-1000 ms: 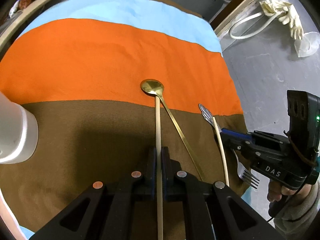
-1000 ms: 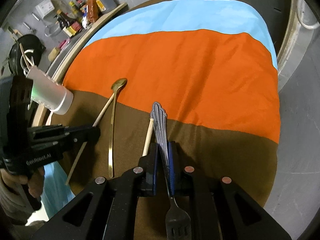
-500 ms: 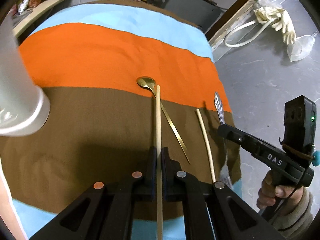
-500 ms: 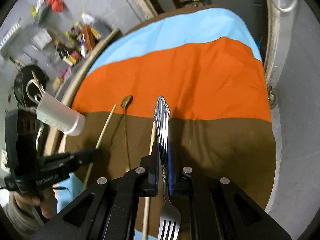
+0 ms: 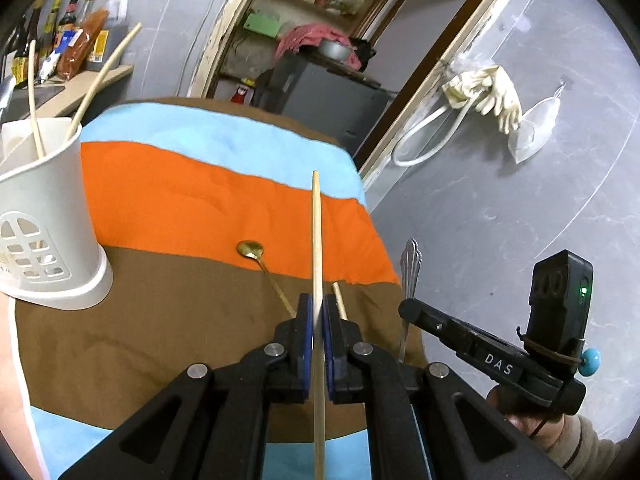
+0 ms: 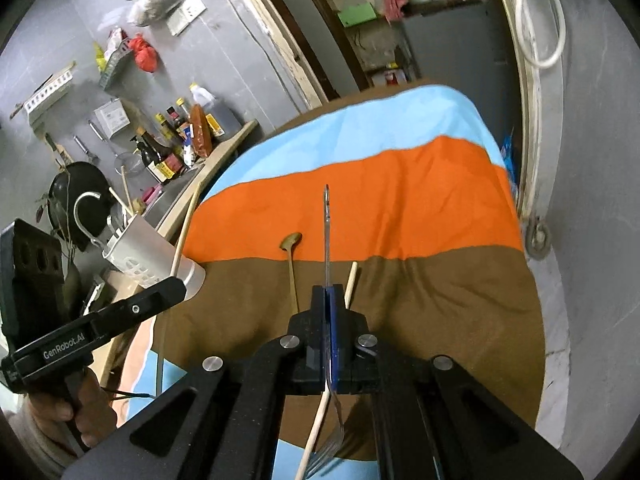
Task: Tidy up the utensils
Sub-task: 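Lift the fork with the right gripper while the left lifts the chopstick toward the basket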
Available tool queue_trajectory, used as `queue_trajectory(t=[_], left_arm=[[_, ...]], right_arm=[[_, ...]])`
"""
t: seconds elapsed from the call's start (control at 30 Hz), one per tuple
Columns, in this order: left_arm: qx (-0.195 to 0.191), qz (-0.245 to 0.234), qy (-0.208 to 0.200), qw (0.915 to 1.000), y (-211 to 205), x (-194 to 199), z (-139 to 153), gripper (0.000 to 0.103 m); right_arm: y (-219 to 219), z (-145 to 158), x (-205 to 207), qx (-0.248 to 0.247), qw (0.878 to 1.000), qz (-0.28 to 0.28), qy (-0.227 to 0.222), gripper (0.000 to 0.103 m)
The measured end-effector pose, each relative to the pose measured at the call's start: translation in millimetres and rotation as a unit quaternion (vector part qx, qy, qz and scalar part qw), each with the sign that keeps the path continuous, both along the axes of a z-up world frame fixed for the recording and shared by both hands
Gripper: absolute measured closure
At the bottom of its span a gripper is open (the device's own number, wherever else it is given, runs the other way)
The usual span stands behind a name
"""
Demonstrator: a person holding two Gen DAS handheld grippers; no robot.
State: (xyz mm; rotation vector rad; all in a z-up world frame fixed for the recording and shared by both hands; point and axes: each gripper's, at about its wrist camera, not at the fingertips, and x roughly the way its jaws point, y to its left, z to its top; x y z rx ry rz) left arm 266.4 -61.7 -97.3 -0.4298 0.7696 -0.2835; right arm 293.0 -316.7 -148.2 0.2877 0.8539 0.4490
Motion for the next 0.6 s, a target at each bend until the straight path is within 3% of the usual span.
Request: queue_trajectory(t=[0.27,0.6], left_arm=[[-0.004,0.022,-0.071,0.9972,11,-12,34,0.098],[-0.019,0.056,-0.127,0.9902,45,-15,70,0.098]], right_arm=[[6,52,-23,-0.009,0.997,0.004,-0.082,0.101],[35,110,-26,0.015,0.986,0.020,-0.165,0.101]])
